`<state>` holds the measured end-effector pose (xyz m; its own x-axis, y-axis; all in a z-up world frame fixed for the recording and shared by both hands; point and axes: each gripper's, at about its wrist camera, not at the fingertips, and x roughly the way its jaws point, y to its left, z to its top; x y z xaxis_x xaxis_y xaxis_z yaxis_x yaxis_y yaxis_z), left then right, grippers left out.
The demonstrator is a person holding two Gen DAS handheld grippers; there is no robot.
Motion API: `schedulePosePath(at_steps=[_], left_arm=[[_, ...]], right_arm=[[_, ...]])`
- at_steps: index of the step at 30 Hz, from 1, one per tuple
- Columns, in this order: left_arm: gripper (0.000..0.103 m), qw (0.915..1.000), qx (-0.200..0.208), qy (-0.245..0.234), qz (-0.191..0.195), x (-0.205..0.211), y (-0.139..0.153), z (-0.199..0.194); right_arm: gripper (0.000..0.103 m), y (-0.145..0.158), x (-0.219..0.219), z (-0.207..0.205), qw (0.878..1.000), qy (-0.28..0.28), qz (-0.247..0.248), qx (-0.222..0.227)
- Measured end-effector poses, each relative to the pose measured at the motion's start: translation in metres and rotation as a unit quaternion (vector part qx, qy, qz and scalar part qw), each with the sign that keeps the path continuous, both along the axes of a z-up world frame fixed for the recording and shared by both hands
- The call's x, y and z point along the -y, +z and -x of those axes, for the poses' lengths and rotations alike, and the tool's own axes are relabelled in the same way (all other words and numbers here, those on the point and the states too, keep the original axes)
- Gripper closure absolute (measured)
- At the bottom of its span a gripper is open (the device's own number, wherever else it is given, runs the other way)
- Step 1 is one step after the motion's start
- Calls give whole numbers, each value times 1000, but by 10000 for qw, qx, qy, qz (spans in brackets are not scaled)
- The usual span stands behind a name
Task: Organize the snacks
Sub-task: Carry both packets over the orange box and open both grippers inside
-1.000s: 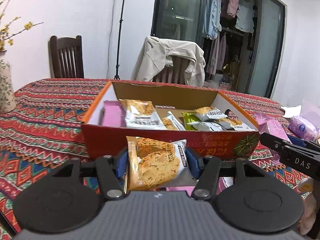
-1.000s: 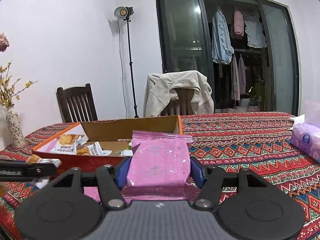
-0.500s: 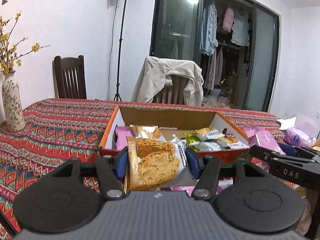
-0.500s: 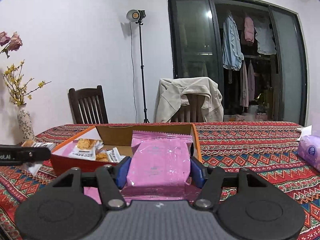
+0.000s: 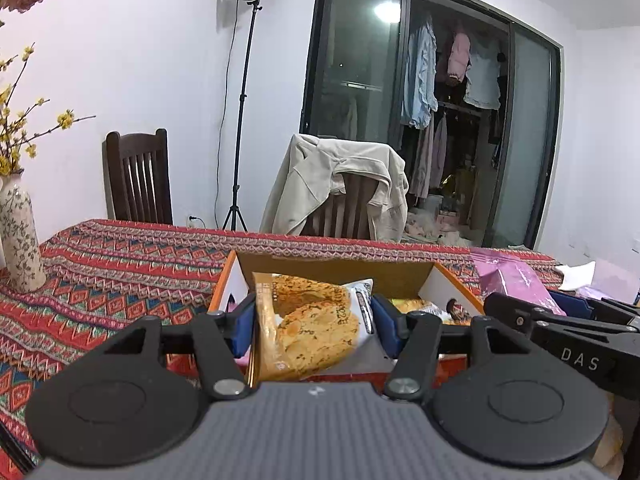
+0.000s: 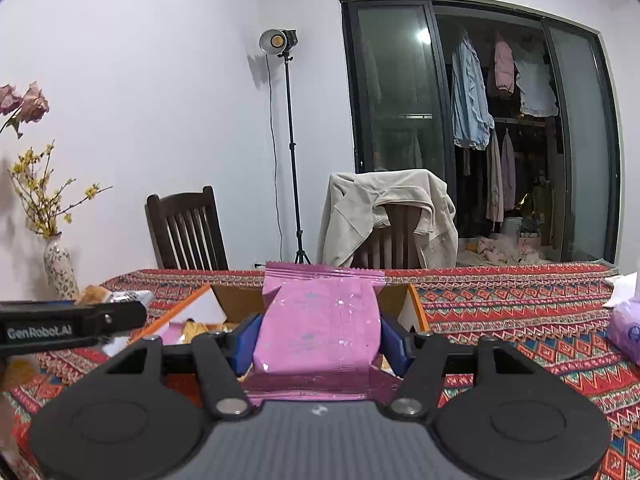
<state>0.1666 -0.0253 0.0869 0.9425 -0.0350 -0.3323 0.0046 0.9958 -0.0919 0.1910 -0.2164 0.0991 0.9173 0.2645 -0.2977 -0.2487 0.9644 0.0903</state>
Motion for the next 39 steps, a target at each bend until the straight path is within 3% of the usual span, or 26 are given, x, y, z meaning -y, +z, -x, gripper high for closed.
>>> schedulePosePath(at_steps=[12, 19, 30, 39], left_arm=[[43, 9993, 31, 322, 212, -4, 15, -64], [43, 9987, -10, 447, 260, -5, 5, -101], [43, 9988, -277, 403, 96, -11, -36, -127], [43, 9988, -252, 419, 50, -11, -39, -125]], right_arm=[[41, 17, -19, -57, 9999, -151, -28, -54], [41, 0, -21, -89, 9997, -229, -59, -94], [41, -34, -14, -109, 9988, -197, -77, -451], [41, -36, -18, -115, 9988, -166, -45, -449]])
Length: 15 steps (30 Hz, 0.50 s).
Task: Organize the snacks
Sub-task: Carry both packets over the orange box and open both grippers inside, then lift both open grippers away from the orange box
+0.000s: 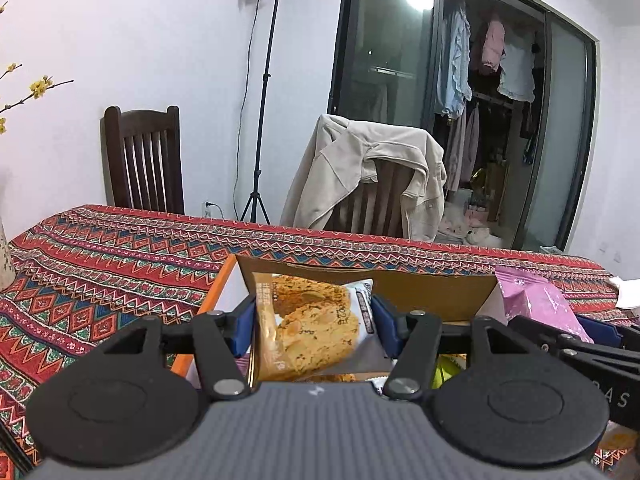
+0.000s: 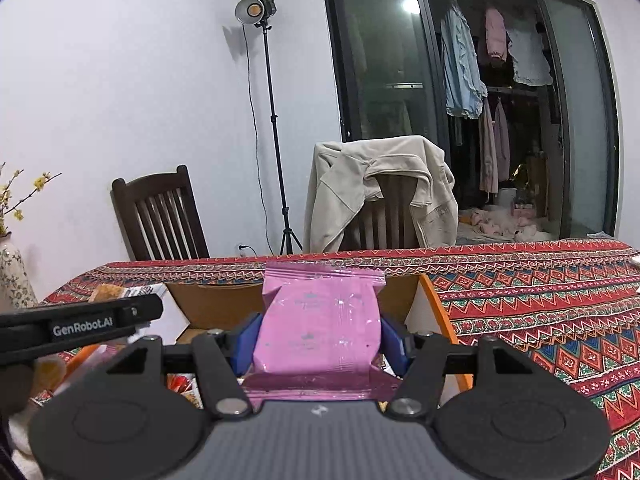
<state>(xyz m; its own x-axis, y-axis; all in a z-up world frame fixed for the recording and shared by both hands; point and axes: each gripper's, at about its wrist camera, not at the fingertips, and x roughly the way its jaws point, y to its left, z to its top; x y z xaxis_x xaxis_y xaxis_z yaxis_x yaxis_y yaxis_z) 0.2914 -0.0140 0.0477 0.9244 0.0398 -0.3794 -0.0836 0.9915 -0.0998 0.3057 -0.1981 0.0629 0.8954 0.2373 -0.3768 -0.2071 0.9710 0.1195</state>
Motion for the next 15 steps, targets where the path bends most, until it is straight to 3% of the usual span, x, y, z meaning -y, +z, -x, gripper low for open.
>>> schedulePosePath(at_steps=[7, 10, 12, 13, 14, 15], left_arm=[[41, 10000, 53, -32, 32, 1, 3, 3], [28, 9998, 123, -105, 122, -3, 3, 6], [18, 9996, 191, -140, 147, -4, 4, 8], [13, 9995, 218, -146, 182, -5, 5, 9], [0, 9993, 262, -113, 228, -6, 5, 11], [0, 9990, 338, -62, 271, -6, 6, 14]], right_arm=[[41, -2, -1, -2, 10000, 17, 7, -59], [39, -1, 0, -3, 10000, 55, -2, -58], [21, 0, 2, -2, 9999, 93, -86, -60], [4, 1, 5, -1, 9998, 88, -163, -44], [0, 1, 7, 0, 9997, 54, -231, 1], [0, 1, 7, 1, 9997, 31, -238, 16]])
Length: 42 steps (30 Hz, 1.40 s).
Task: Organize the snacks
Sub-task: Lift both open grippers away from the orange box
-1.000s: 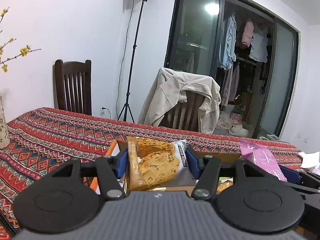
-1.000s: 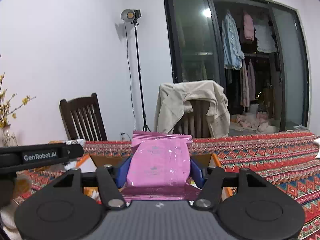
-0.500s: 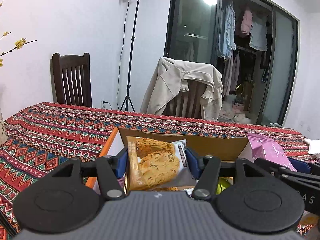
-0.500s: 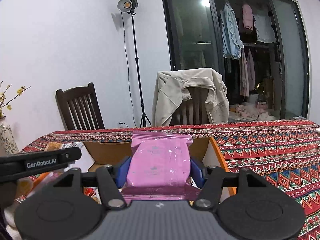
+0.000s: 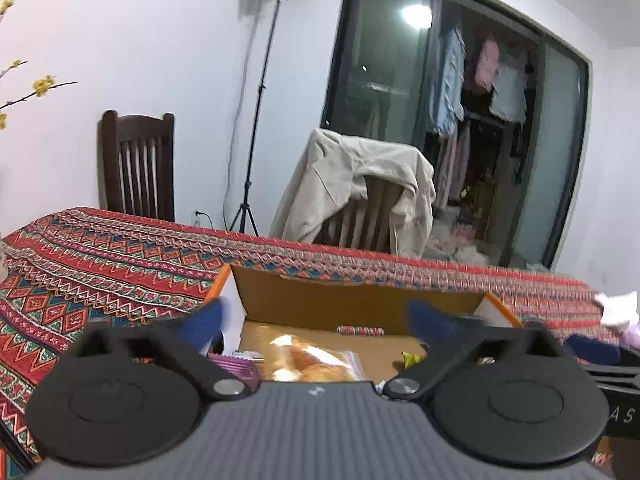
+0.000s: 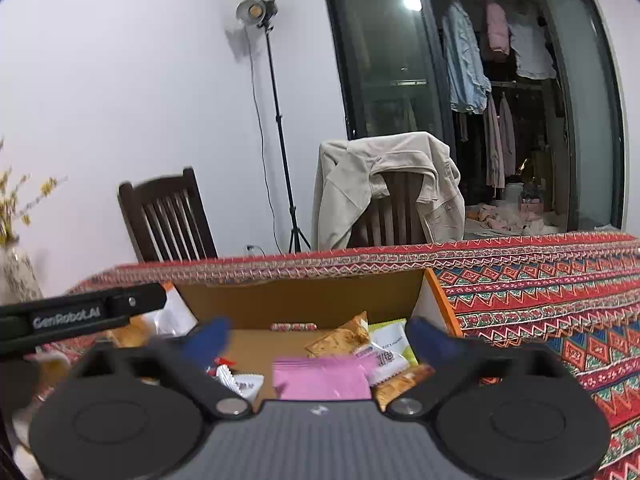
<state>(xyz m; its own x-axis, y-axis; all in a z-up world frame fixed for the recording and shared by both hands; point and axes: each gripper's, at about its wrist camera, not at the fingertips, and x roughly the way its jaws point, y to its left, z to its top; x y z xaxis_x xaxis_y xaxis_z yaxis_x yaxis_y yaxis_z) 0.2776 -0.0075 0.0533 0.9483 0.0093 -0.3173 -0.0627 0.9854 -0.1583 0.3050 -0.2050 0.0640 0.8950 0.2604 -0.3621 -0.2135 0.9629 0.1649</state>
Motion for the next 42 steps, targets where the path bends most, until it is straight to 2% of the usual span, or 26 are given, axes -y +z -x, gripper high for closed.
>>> schedulePosePath(at_steps=[6, 20, 27, 33, 42], left_arm=[[0, 9999, -29, 71, -97, 3, 1, -1], [0, 10000, 25, 56, -6, 3, 11, 8], [0, 9995, 274, -95, 110, 3, 32, 28], [0, 9989, 326, -274, 200, 2, 45, 48], [0, 9984, 460, -324, 47, -3, 55, 85]], right_arm=[[0, -3, -2, -1, 9999, -37, 91, -47], [0, 3, 0, 11, 10000, -10, 83, 10], [0, 20, 3, 27, 9998, -32, 86, 188], [0, 32, 7, 43, 9998, -4, 84, 195], [0, 35, 15, 76, 9997, -39, 191, 148]])
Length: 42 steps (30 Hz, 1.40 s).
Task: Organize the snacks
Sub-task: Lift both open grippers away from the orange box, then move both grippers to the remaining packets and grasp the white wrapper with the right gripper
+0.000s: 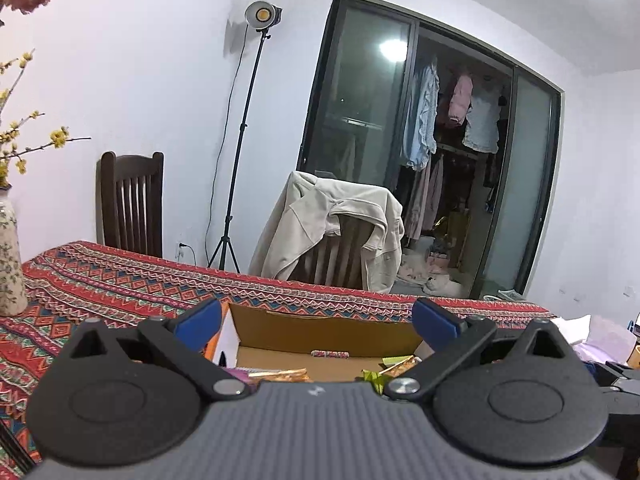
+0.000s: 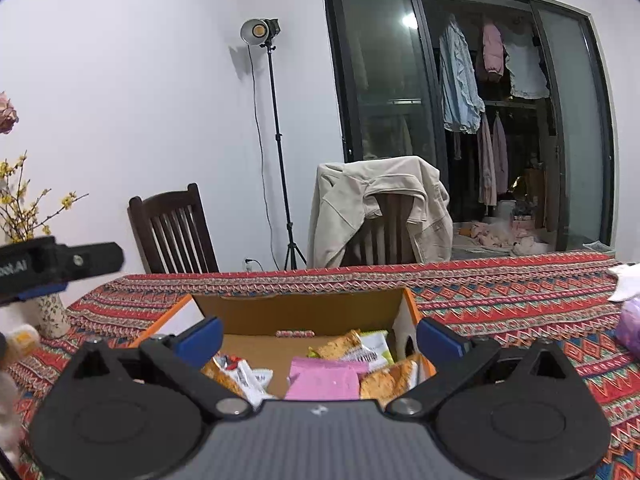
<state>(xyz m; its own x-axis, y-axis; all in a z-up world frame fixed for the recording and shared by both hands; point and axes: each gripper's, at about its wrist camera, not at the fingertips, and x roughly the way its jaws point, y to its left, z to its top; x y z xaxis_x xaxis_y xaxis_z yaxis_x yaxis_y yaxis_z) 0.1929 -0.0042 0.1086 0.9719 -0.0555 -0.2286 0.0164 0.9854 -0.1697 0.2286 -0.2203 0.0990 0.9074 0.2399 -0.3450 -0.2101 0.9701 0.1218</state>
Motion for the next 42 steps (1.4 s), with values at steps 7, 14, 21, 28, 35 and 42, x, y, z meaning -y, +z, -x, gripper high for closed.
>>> schedulePosePath(at_steps=[7, 14, 21, 28, 35, 42], left_arm=[[0, 9999, -145, 57, -15, -9, -10, 23], [0, 9992, -383, 120, 27, -22, -28, 45], [0, 9976, -661, 181, -135, -35, -54, 66], [0, 9954, -909, 161, -249, -40, -76, 76], [0, 9928, -1158, 224, -200, -39, -96, 67], [0, 9905, -1350, 241, -72, -45, -110, 58]], right_arm=[[0, -5, 4, 32, 9999, 67, 97, -81], [0, -13, 5, 62, 9996, 95, 189, -178], [0, -27, 8, 82, 9988, 77, 232, -429], [0, -52, 15, 93, 9962, 29, 319, -808], [0, -63, 13, 89, 9936, -55, 367, -1069], [1, -80, -4, 68, 9861, -43, 613, -1543]])
